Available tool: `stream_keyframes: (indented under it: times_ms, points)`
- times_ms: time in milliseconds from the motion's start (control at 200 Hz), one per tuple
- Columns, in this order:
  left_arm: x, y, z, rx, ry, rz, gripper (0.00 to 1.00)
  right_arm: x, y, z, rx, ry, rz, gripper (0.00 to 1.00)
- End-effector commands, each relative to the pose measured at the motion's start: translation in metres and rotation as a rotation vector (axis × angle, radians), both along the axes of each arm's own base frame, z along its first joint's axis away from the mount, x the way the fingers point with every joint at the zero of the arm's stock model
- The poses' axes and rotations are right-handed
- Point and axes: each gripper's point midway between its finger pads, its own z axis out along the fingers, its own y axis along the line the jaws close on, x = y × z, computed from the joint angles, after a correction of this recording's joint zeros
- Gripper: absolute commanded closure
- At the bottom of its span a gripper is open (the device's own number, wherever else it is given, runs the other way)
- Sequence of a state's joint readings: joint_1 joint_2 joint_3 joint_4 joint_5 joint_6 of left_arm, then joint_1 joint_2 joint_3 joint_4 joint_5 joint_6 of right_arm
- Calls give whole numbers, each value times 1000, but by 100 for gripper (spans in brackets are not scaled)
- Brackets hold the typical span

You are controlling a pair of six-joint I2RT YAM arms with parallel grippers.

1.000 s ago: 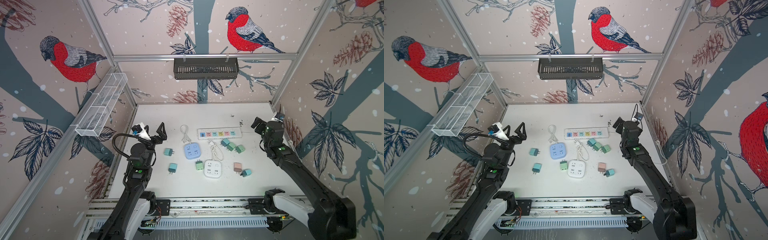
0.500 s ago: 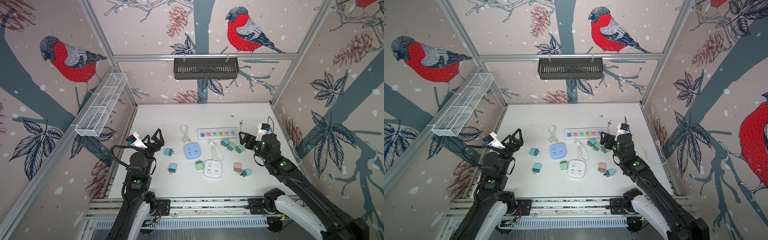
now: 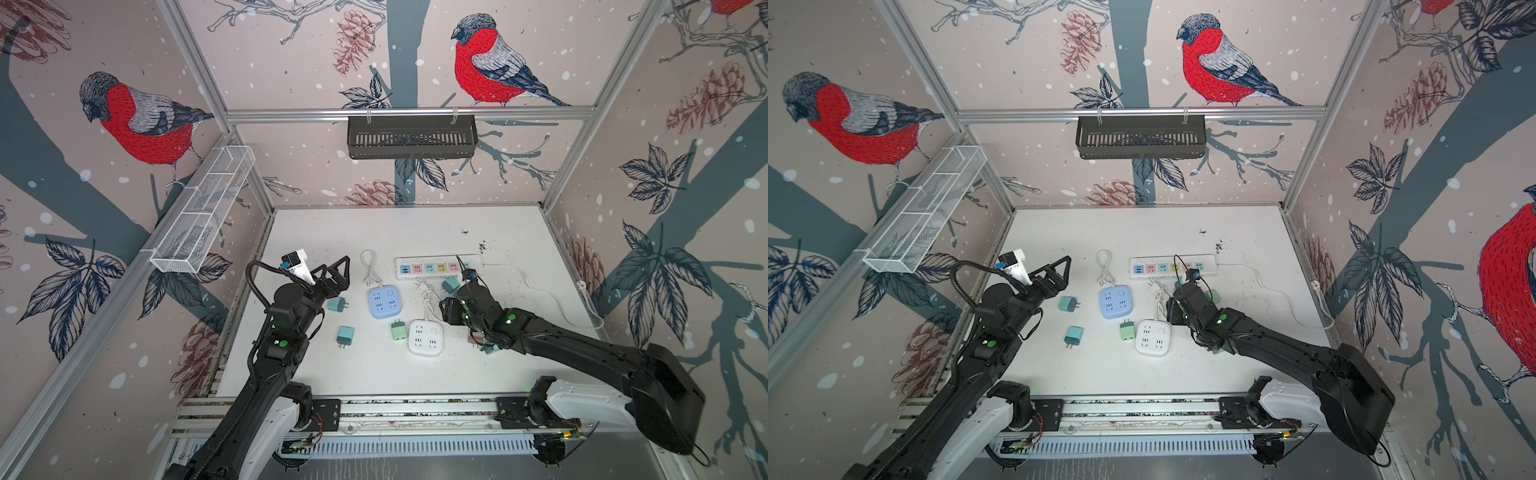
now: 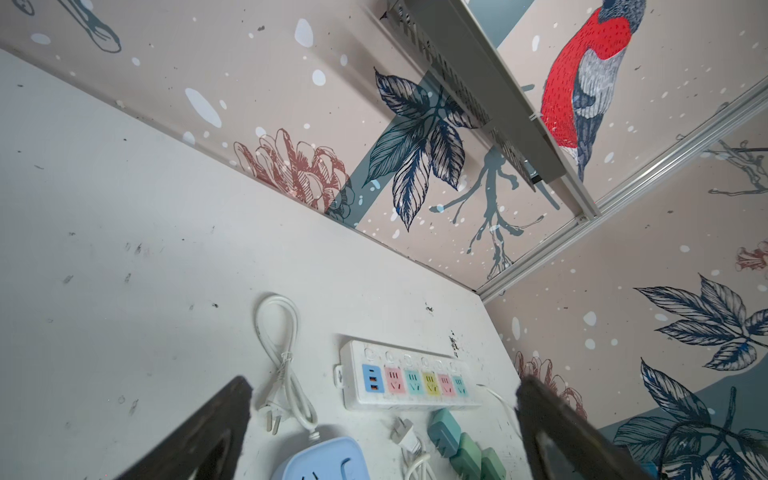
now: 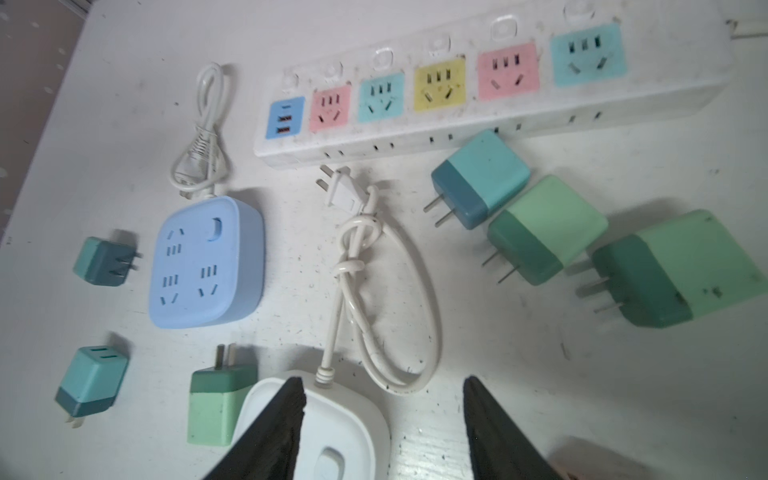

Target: Insert the plug

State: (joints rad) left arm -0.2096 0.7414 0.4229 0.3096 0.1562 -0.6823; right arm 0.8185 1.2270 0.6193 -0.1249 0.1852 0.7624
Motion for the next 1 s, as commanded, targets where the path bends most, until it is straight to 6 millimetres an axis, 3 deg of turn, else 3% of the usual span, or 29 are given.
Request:
stream_keyframes:
  times_ms: [0, 185, 380, 470, 766, 996]
  points:
    - [3, -1, 3, 63, -8, -6, 1, 3, 20, -4, 29, 17, 30, 38]
    - [8, 9, -11, 201, 41, 37, 1, 7, 43, -24, -26, 83, 84, 38]
    - [-4, 32, -86, 328, 118, 124, 2, 10, 54, -42, -106, 125, 99, 39]
    - [-10, 19, -83, 309, 84, 45, 2, 12, 58, -49, -122, 137, 104, 40]
    - [-19, 41, -101, 296, 94, 166, 3, 13, 51, -74, -222, 180, 101, 48]
    - [-15, 36, -106, 298, 129, 142, 3, 10, 54, -81, -252, 201, 140, 76]
